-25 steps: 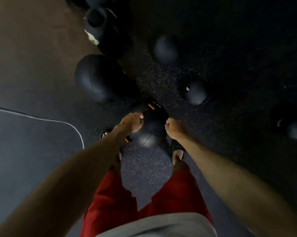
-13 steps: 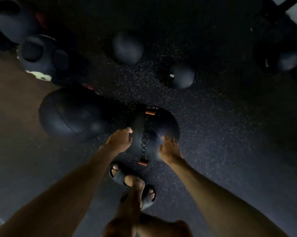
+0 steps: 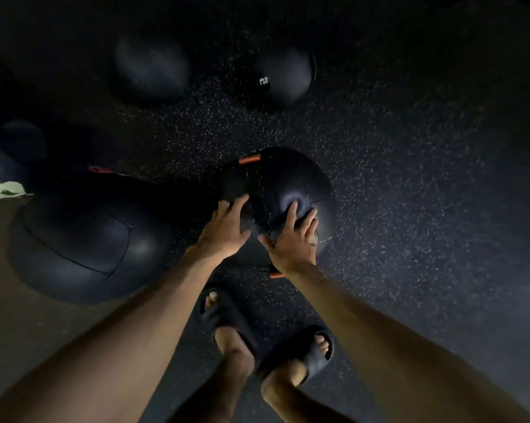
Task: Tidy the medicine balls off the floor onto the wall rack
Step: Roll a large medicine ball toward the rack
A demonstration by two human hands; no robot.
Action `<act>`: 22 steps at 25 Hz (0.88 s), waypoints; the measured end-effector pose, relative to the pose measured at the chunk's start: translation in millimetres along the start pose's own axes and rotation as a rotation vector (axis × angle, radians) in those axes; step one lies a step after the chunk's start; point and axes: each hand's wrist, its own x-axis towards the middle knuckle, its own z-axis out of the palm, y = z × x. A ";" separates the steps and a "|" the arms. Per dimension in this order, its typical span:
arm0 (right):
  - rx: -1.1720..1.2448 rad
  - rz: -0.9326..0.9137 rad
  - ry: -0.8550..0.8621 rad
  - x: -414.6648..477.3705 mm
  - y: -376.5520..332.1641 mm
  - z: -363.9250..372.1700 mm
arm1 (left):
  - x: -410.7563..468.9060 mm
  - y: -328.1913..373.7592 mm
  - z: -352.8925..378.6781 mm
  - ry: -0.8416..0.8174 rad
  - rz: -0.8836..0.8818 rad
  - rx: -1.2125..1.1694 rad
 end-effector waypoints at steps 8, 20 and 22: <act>0.168 0.050 0.196 66.1 23.2 -28.8 | 53.5 -8.2 13.9 0.185 0.409 0.325; 0.083 0.043 0.428 109.6 56.5 -73.6 | 218.6 109.0 -54.7 0.060 0.393 0.261; 0.198 0.092 0.416 131.1 61.9 -87.1 | 241.2 130.7 -57.8 0.049 0.376 0.246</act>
